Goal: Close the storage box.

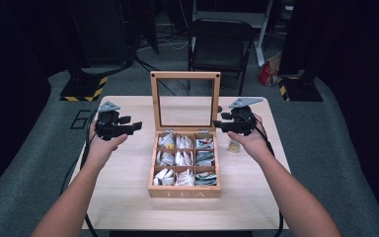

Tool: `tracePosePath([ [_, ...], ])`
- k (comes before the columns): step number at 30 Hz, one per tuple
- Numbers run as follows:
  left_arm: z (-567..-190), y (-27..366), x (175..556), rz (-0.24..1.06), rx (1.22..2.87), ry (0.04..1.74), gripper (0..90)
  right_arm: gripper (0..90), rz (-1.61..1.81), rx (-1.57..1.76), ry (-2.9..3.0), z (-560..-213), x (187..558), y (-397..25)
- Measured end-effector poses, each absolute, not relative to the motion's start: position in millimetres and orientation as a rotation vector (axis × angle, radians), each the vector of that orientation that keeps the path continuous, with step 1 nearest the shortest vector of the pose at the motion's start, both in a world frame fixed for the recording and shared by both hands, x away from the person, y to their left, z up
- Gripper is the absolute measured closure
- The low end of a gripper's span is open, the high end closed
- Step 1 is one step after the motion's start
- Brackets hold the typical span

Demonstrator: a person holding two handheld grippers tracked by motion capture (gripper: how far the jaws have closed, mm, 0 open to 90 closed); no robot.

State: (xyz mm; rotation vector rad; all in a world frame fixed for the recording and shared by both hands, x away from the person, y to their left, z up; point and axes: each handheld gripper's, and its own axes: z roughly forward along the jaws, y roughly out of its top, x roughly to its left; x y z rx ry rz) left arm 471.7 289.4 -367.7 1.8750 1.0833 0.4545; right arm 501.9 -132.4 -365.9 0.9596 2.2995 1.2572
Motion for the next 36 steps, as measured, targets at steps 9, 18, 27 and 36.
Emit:
tracePosePath([
  [9, -368, 290, 471, 0.445, 1.876, 1.087, 41.1, 50.6, 1.244, 0.968, 2.309, -366, 515, -126],
  [18, -368, 289, 471, 0.446, 1.881, 1.081, 41.1, 50.6, 1.240, 1.012, 2.285, -370, 528, -126],
  [27, -370, 290, 472, 0.440, 1.884, 1.085, 41.1, 50.6, 1.220, 1.058, 2.267, -374, 536, -130],
  [36, -374, 289, 475, 0.425, 1.889, 1.090, 41.2, 50.6, 1.223, 1.081, 2.276, -384, 550, -132],
])
